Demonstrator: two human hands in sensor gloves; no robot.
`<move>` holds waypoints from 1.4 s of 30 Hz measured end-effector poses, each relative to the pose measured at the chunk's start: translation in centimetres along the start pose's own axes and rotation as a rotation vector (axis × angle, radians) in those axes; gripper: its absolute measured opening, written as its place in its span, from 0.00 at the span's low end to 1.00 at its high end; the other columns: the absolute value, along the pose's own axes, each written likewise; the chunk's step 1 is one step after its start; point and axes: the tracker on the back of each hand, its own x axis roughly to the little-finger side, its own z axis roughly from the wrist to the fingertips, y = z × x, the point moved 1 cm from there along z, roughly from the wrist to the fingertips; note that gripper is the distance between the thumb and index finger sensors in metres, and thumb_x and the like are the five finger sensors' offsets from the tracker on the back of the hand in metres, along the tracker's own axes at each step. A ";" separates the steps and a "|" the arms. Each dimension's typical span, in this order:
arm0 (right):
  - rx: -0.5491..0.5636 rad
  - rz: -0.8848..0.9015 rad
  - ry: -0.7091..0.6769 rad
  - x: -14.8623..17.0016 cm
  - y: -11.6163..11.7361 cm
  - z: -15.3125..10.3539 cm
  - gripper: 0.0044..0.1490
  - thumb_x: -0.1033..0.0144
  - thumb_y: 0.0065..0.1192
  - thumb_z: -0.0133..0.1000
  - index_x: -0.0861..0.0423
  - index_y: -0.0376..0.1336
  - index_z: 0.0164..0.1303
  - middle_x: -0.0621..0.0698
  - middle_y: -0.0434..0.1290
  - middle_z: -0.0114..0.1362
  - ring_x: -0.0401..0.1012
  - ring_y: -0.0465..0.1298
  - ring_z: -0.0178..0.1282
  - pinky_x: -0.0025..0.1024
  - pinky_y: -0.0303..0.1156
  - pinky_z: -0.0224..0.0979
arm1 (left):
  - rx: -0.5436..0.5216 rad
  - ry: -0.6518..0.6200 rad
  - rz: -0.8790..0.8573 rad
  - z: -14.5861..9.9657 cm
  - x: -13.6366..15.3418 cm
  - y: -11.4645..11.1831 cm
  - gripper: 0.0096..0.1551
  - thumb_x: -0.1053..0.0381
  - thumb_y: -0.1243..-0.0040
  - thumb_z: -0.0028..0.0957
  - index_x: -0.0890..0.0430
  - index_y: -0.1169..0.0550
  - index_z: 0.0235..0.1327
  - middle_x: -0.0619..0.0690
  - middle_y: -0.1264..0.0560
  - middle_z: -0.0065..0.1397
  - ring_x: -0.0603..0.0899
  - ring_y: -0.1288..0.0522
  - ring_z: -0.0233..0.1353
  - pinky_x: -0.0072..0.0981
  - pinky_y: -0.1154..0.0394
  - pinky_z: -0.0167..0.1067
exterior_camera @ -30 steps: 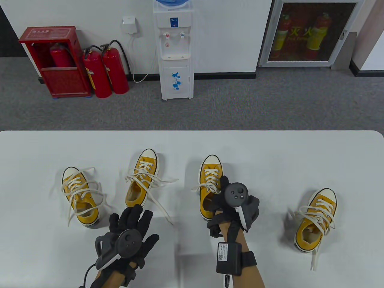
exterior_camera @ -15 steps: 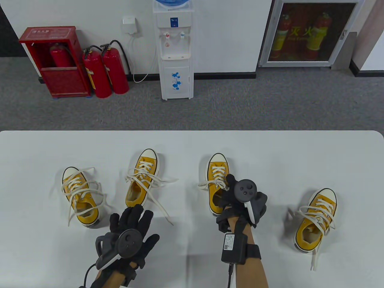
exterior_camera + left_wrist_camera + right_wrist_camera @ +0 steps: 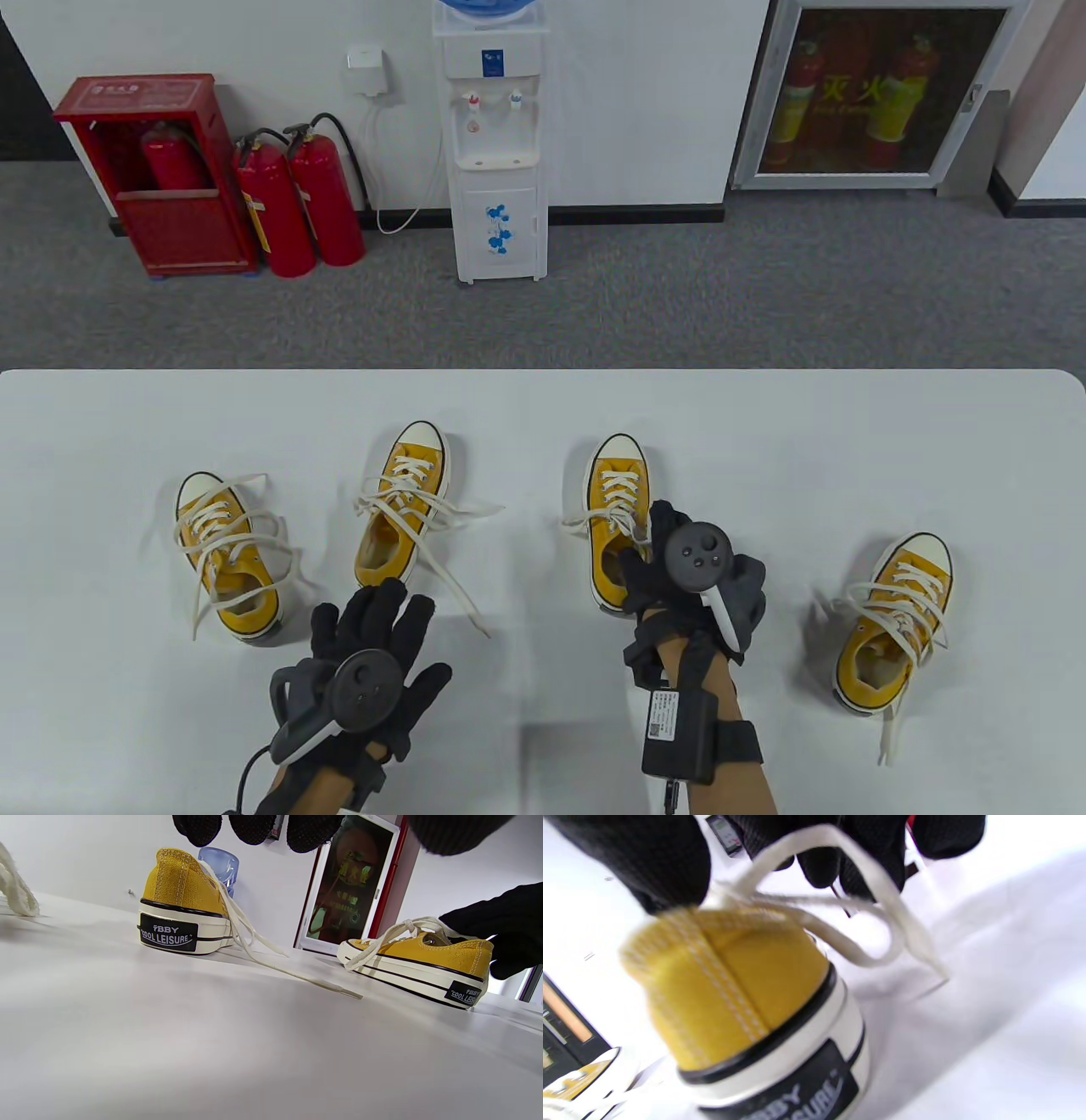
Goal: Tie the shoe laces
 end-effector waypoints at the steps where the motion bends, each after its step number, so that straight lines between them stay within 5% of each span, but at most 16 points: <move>1: 0.006 -0.003 -0.021 -0.3 -0.3 -0.6 0.52 0.41 0.66 0.49 0.52 0.52 0.80 0.54 0.52 0.84 0.58 0.62 0.80 0.66 0.53 0.75 | 0.001 0.001 0.000 0.0 0.0 0.0 0.49 0.26 0.49 0.50 0.44 0.42 0.84 0.55 0.51 0.91 0.71 0.49 0.88 0.83 0.59 0.73; 7: 0.042 -0.188 -0.194 -2.5 -1.1 -4.2 0.58 0.33 0.64 0.46 0.51 0.50 0.81 0.52 0.47 0.85 0.60 0.52 0.85 0.70 0.46 0.77 | 0.015 0.004 0.000 0.0 0.0 -0.1 0.49 0.26 0.49 0.50 0.44 0.43 0.84 0.55 0.52 0.91 0.71 0.49 0.88 0.83 0.59 0.73; 18: -0.022 -0.215 -0.332 -4.0 1.0 -9.0 0.57 0.32 0.61 0.47 0.49 0.48 0.82 0.51 0.43 0.87 0.60 0.47 0.87 0.72 0.40 0.78 | 0.019 0.002 0.001 -0.1 0.1 -0.2 0.49 0.26 0.49 0.50 0.44 0.43 0.84 0.55 0.52 0.91 0.71 0.49 0.88 0.83 0.59 0.73; 36: -0.055 -0.150 -0.372 -2.4 2.3 -9.6 0.55 0.33 0.61 0.47 0.51 0.52 0.81 0.52 0.48 0.86 0.60 0.53 0.86 0.72 0.44 0.77 | 0.054 0.047 -0.034 0.2 0.9 -1.1 0.48 0.26 0.49 0.50 0.44 0.42 0.83 0.55 0.51 0.90 0.72 0.48 0.88 0.82 0.58 0.73; 42: -0.047 -0.157 -0.375 -2.6 1.9 -9.6 0.55 0.33 0.62 0.47 0.51 0.53 0.80 0.52 0.48 0.86 0.60 0.53 0.86 0.72 0.43 0.78 | 0.009 0.081 -0.041 0.4 1.5 0.4 0.48 0.27 0.49 0.51 0.44 0.42 0.83 0.56 0.49 0.90 0.71 0.40 0.84 0.77 0.45 0.74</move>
